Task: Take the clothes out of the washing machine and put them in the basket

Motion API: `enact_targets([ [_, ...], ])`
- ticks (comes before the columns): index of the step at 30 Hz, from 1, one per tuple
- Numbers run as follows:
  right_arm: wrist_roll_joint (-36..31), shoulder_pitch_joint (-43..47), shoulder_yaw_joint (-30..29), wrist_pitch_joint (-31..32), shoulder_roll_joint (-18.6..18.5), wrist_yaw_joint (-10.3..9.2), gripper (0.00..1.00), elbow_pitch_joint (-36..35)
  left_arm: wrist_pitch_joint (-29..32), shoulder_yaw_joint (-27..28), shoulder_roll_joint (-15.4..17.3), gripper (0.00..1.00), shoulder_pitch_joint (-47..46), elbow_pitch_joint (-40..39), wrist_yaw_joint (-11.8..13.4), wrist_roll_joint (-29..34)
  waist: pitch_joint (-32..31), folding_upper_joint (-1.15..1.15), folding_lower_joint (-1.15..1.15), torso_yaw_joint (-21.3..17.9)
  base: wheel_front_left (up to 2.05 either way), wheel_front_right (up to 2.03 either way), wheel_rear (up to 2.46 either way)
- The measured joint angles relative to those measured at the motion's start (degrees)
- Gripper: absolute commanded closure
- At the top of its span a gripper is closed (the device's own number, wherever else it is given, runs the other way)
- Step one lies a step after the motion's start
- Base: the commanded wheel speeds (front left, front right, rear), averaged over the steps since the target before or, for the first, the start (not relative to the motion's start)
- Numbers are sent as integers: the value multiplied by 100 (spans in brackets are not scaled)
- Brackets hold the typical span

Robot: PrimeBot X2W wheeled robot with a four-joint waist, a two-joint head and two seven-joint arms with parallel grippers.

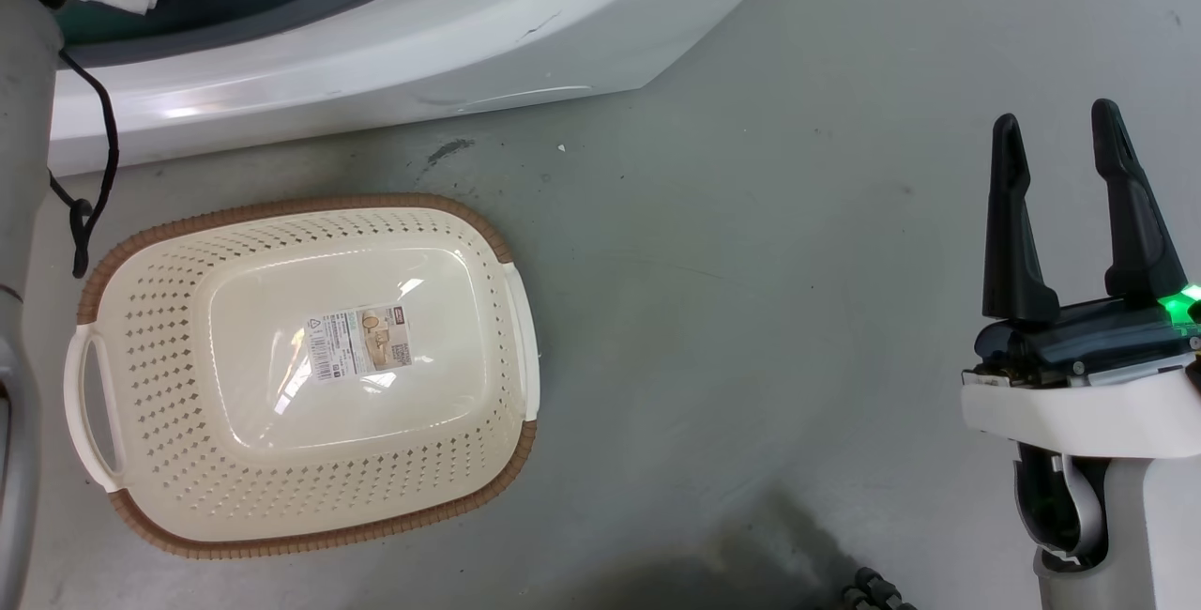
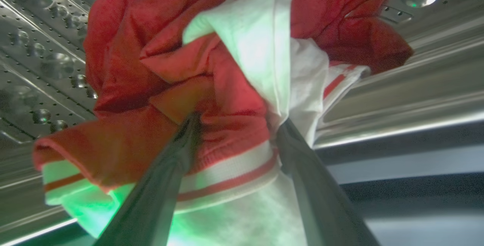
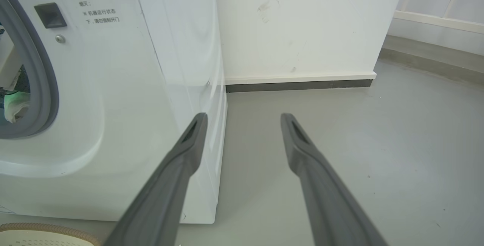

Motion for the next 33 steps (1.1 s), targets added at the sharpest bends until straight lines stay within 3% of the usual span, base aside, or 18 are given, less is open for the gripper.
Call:
enact_targets([
  [2,12,-5,0,0,0,0,0,0,-8,-48,19,0,-2,-5,1,-53,15,0,0,-9,0,0,0],
  [3,12,-7,0,0,0,0,0,2,-18,-76,31,95,-2,-3,2,-90,14,0,0,-13,0,0,0],
  [4,12,-8,-1,0,-1,0,0,8,-15,-118,40,100,-1,-8,1,-130,9,0,0,-16,0,0,0],
  [10,9,-3,0,0,0,0,0,48,-437,-311,130,100,242,-99,-3,-313,-137,0,0,-9,0,0,0],
  [24,-158,329,22,0,-1,0,0,175,-2605,-478,36,100,1371,-94,-4,-681,-1043,0,-1,185,0,0,0],
  [33,-300,652,12,0,0,0,0,272,-3857,-599,-186,100,2230,5,-3,-773,-1698,0,-1,398,0,0,0],
])
